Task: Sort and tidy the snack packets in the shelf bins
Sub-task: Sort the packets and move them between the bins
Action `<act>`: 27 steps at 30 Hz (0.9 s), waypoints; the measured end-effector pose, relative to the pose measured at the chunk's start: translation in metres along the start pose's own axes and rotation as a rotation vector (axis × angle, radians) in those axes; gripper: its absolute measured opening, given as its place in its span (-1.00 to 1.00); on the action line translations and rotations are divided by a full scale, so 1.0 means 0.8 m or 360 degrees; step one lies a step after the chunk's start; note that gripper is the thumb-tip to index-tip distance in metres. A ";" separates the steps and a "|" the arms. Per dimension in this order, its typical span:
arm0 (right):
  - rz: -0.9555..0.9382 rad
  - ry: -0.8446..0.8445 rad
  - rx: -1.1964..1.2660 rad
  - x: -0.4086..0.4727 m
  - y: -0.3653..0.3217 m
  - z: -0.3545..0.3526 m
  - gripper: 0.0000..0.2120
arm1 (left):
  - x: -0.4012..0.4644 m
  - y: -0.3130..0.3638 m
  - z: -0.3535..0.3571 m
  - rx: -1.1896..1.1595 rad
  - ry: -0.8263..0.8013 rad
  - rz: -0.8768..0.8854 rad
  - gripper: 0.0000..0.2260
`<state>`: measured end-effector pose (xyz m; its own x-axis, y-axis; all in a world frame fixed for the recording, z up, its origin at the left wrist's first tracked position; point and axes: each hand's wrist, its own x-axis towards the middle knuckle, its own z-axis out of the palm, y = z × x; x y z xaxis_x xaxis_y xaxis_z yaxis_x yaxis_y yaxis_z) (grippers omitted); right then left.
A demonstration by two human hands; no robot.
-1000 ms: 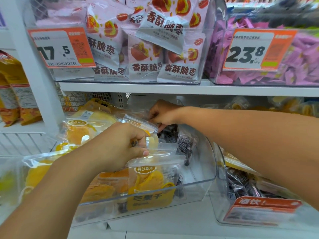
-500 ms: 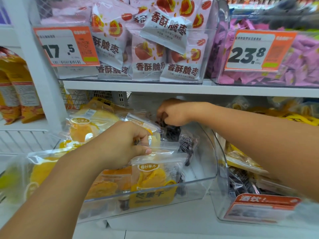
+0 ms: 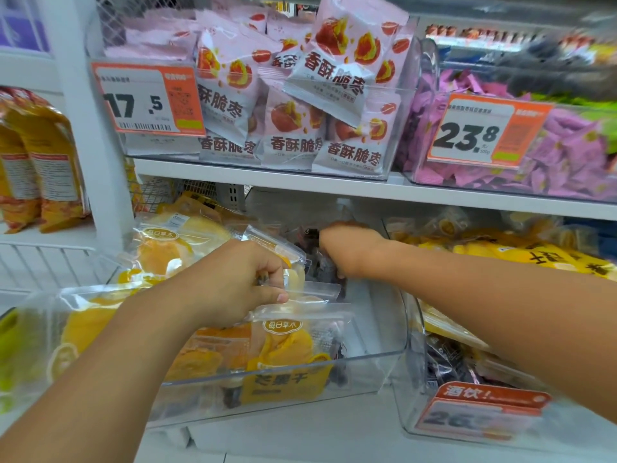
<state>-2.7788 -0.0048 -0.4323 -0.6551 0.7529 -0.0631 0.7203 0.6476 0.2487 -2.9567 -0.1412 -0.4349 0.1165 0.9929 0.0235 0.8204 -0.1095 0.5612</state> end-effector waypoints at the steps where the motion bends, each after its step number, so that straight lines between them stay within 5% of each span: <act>1: 0.0037 0.0102 -0.0009 0.004 0.001 0.003 -0.78 | 0.000 0.000 0.000 -0.0002 -0.0008 -0.0002 -0.81; 4: 0.0127 0.0235 -0.0085 0.015 0.001 0.007 -0.81 | 0.001 0.000 0.000 -0.0015 -0.0022 -0.0003 -0.83; 8: 0.0088 0.0240 -0.0319 0.032 0.007 0.011 -0.42 | 0.001 0.001 0.001 -0.0048 -0.0015 -0.0007 -0.80; 14: -0.0024 0.0091 -0.0378 0.055 0.014 0.007 -0.78 | -0.001 0.002 0.002 -0.0056 -0.0006 -0.0008 -0.81; 18: -0.0232 0.0108 -0.0610 0.062 0.021 0.014 -0.58 | 0.000 0.003 0.002 -0.0046 0.0000 -0.0011 -0.83; 23: -0.0497 -0.0061 -0.0945 0.067 0.016 0.014 -0.66 | -0.001 0.004 0.003 -0.0020 0.0015 0.0006 -0.82; 27: -0.0481 0.0120 -0.0798 0.060 0.016 0.013 -0.50 | 0.001 0.005 0.004 0.0016 0.0029 -0.0010 -0.79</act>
<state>-2.7985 0.0411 -0.4424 -0.8421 0.5214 -0.1378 0.3155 0.6835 0.6583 -2.9517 -0.1410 -0.4350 0.1015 0.9942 0.0350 0.8267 -0.1038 0.5531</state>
